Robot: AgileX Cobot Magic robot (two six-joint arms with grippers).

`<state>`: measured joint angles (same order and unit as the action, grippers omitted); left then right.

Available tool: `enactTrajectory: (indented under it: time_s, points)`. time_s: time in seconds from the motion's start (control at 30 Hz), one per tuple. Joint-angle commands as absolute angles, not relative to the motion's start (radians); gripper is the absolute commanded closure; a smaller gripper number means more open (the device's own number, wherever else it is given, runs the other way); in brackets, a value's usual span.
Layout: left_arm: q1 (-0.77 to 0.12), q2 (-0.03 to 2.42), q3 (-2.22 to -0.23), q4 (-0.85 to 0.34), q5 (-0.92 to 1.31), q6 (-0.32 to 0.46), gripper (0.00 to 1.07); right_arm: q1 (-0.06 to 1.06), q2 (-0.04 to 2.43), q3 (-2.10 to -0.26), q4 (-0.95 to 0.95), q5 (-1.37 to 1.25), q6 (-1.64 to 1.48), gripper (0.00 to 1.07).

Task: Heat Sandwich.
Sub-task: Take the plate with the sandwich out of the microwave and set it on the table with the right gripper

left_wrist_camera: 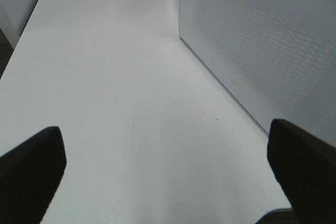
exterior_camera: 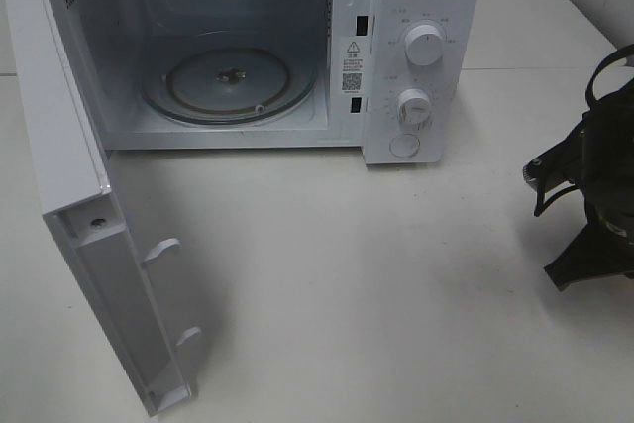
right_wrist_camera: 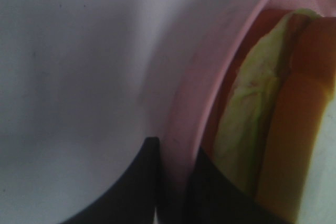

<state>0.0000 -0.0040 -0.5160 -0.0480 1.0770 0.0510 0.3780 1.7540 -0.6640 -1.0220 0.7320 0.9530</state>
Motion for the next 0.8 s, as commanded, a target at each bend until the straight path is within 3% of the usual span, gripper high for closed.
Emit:
enactTrajectory:
  time_s: [0.03, 0.8]
  points:
    - [0.000, -0.012, -0.515, -0.051, 1.067, 0.048, 0.06, 0.373, 1.788, -0.661, -1.078, 0.749, 1.003, 1.05]
    - [0.000, -0.012, -0.515, -0.051, 1.067, 0.048, 0.06, 0.373, 1.878, -0.661, -1.114, 0.707, 1.071, 0.99]
